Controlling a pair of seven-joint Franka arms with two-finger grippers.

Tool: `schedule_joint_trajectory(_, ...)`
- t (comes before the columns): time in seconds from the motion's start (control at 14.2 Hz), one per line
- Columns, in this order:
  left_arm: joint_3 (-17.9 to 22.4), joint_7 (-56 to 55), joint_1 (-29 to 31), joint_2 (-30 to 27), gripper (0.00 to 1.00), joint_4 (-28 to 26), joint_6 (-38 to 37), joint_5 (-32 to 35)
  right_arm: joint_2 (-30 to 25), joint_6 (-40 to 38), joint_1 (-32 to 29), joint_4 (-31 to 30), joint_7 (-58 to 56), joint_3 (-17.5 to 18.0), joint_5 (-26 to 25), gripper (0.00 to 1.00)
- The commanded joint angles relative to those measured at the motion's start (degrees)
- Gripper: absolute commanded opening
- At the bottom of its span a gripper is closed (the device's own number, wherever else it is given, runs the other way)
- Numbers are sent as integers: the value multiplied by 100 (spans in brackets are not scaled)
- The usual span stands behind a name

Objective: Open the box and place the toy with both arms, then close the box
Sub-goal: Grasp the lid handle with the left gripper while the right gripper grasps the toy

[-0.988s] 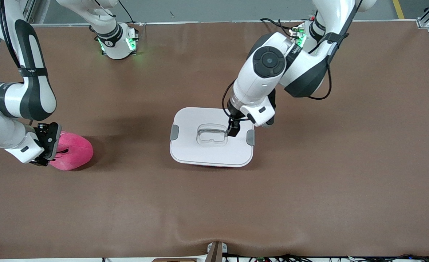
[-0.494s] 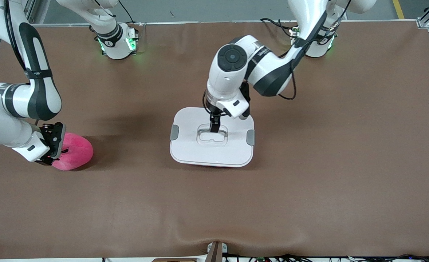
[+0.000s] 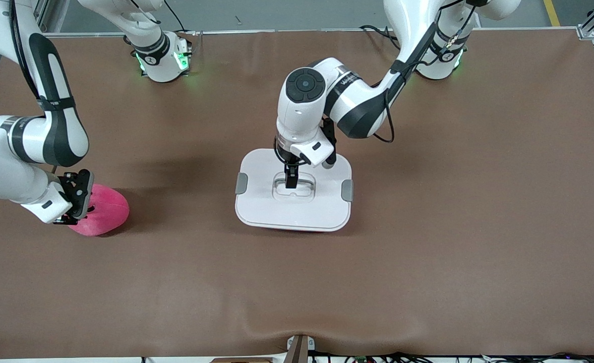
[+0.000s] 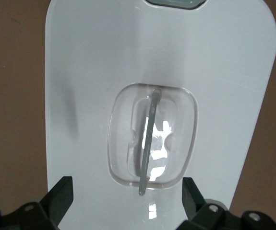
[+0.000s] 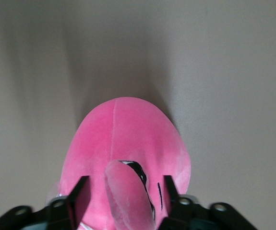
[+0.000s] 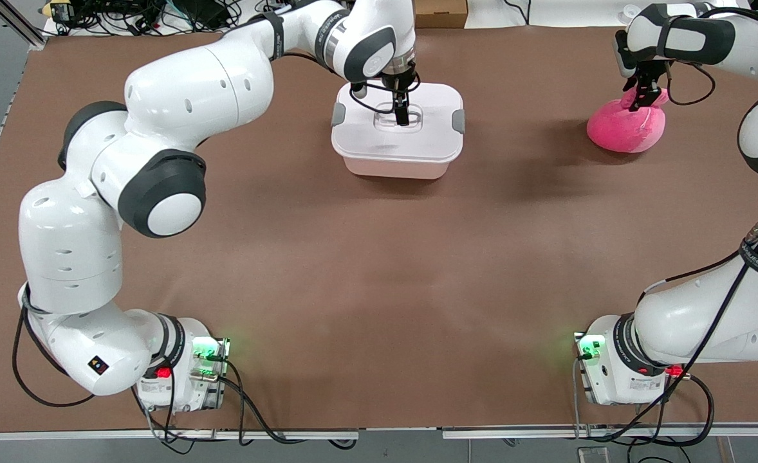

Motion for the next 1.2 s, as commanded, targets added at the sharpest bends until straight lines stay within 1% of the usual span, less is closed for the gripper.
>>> schedule_joint_trajectory(0.0, 104, -290, -98, 168, 100, 178, 195, 148, 1, 80, -94, -28, -20, 70, -118, 0)
schedule_joint_trajectory(0.07, 113, -281, -98, 203, 100, 169, 196, 270, 1, 106, -103, -28, 15, 70, -118, 0)
schedule_joint_trajectory(0.21, 87, -272, -150, 230, 100, 152, 178, 909, 1, 124, -103, -28, 24, 61, -118, 0)
schedule_joint_trajectory(0.28, 78, -272, -168, 239, 100, 134, 178, 1069, 1, 124, -103, -28, 24, 70, -118, 0)
schedule_joint_trajectory(0.49, 69, -264, -177, 335, 100, 125, 178, 1159, 1, 124, -112, 60, 24, 70, -66, 0)
schedule_joint_trajectory(0.56, 69, -264, -177, 344, 100, 125, 178, 1159, -7, 97, -68, 208, 24, 61, -74, 0)
schedule_joint_trajectory(0.71, 69, -255, -177, 353, 83, 125, 178, 1202, -16, 54, -50, 446, 68, 61, -83, 0)
schedule_joint_trajectory(0.78, 78, -176, -177, 353, 68, 117, 178, 1220, -16, 53, -59, 508, 146, 61, -83, 0)
schedule_joint_trajectory(0.85, 78, -80, -186, 362, 62, 117, 178, 1220, -25, 53, -76, 543, 243, 61, -83, 0)
schedule_joint_trajectory(0.92, 78, -70, -186, 362, 51, 117, 178, 1211, -34, 53, -94, 587, 418, 61, -83, 0)
schedule_joint_trajectory(0.99, 78, -70, -186, 362, 44, 117, 178, 1211, -43, 53, -103, 657, 576, 61, -83, 0)
schedule_joint_trajectory(1.06, 78, -88, -186, 362, 42, 108, 178, 1211, -51, 36, -103, 788, 769, 61, -74, 0)
schedule_joint_trajectory(1.13, 78, -88, -186, 371, 42, 99, 178, 1211, -69, 1, -112, 911, 1006, 52, -66, 0)
